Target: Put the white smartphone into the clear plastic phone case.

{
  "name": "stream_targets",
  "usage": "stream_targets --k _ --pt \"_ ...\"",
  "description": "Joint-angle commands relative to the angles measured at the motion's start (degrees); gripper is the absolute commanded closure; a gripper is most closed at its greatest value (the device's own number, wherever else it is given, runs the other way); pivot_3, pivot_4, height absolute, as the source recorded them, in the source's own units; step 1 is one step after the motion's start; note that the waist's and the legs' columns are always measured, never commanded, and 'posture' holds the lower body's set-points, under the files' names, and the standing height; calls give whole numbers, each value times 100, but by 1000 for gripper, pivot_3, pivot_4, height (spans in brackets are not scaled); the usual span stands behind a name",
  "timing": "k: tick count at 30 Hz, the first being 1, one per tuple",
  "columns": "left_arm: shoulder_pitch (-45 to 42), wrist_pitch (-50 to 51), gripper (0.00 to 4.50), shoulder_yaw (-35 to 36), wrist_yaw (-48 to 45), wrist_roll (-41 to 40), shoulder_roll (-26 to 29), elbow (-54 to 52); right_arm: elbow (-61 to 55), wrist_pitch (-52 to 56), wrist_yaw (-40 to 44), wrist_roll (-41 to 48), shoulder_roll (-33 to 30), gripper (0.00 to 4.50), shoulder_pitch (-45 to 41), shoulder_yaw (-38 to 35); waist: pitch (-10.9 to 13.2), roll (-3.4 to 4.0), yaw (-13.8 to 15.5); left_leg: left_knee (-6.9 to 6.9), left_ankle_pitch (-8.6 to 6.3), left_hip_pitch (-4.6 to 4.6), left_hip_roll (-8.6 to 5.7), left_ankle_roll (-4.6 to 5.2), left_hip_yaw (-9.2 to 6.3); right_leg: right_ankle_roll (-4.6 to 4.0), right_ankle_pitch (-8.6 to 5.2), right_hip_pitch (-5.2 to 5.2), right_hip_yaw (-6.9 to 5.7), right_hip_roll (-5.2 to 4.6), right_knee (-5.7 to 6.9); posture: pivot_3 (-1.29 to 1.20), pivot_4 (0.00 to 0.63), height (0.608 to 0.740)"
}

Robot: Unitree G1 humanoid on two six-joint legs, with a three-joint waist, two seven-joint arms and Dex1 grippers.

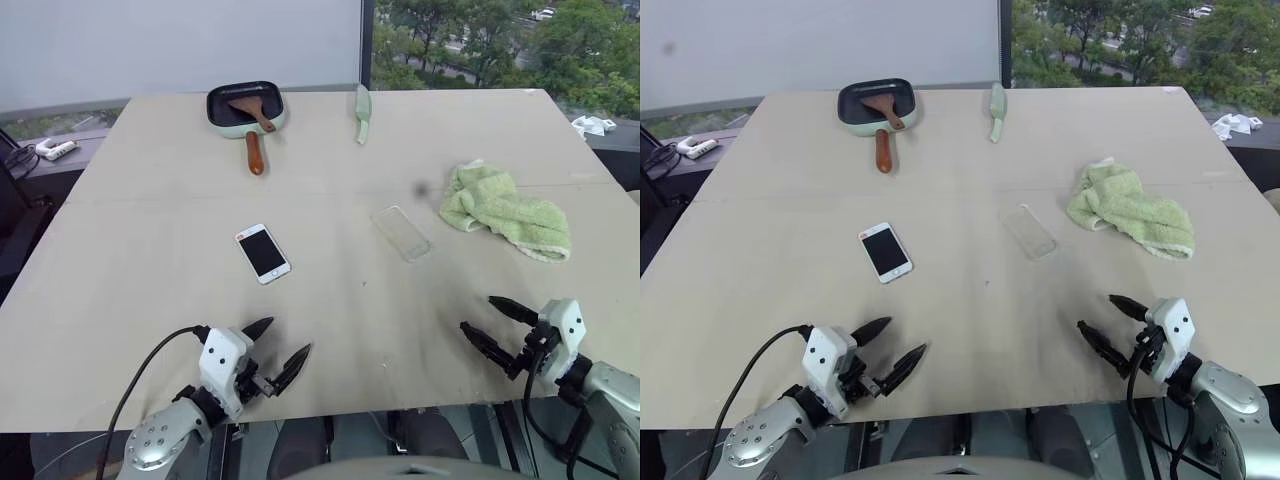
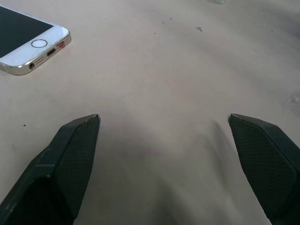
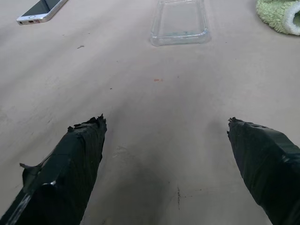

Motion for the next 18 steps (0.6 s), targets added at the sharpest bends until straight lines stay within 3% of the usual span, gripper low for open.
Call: stream_targets --k 1,18 --pt "-22 -116 0 37 21 34 -10 21 -87 -114 11 17 17 31 -25 -64 0 0 0 0 0 0 0 0 0 0 0 0 0 0 0 0 150 740" --pt "-101 -258 0 48 -23 40 -30 114 -80 -153 -51 -92 132 31 -169 18 0 0 -2 0 0 -1 0 0 0 0 0 0 0 0 -1 0 150 740"
